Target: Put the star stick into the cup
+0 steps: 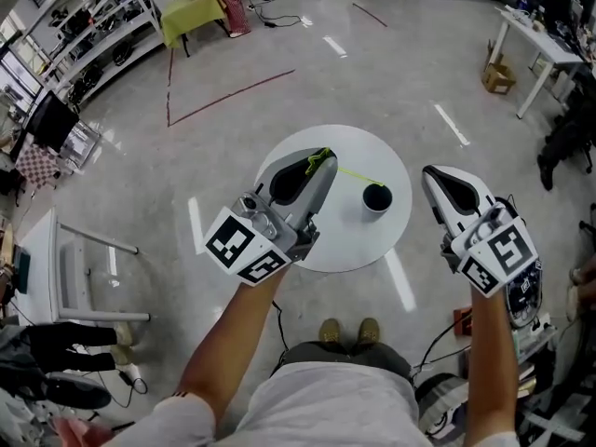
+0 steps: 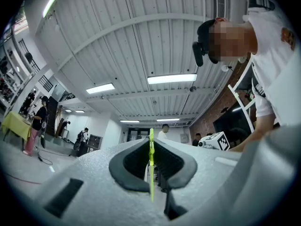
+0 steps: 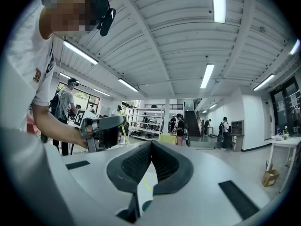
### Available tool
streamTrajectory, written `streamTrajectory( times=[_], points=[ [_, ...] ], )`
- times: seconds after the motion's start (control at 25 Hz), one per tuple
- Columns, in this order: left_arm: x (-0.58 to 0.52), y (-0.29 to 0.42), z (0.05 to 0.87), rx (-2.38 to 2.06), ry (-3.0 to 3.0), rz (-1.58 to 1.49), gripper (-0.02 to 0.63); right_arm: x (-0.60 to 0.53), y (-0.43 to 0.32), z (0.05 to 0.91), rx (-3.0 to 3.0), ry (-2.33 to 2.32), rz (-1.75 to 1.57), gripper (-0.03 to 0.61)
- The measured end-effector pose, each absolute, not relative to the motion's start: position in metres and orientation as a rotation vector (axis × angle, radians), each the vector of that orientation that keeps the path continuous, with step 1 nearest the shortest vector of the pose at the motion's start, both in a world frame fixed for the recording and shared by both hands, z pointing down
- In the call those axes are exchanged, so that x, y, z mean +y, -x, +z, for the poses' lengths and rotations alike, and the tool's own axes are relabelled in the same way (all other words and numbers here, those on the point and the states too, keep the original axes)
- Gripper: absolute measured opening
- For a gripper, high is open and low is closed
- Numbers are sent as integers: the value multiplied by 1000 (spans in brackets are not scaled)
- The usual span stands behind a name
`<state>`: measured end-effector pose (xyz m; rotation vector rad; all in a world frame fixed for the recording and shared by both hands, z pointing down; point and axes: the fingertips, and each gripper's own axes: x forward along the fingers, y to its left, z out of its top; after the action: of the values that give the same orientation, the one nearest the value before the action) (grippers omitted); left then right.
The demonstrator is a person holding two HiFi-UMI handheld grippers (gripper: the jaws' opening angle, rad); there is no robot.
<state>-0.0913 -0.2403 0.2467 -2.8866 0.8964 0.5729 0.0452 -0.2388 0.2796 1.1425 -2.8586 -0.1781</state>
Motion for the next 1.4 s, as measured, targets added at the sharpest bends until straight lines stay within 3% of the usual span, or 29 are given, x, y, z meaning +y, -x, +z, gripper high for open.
streamTrajectory(
  times=[0.6,1.4],
  points=[
    [-276,32,304,937,2945,326,29,-274,-84,304,-2875,-1079,-123,11],
    [-315,-3,394,962,3068,-1,29,-289,-73,346,-2822,-982,-39,11]
  ],
)
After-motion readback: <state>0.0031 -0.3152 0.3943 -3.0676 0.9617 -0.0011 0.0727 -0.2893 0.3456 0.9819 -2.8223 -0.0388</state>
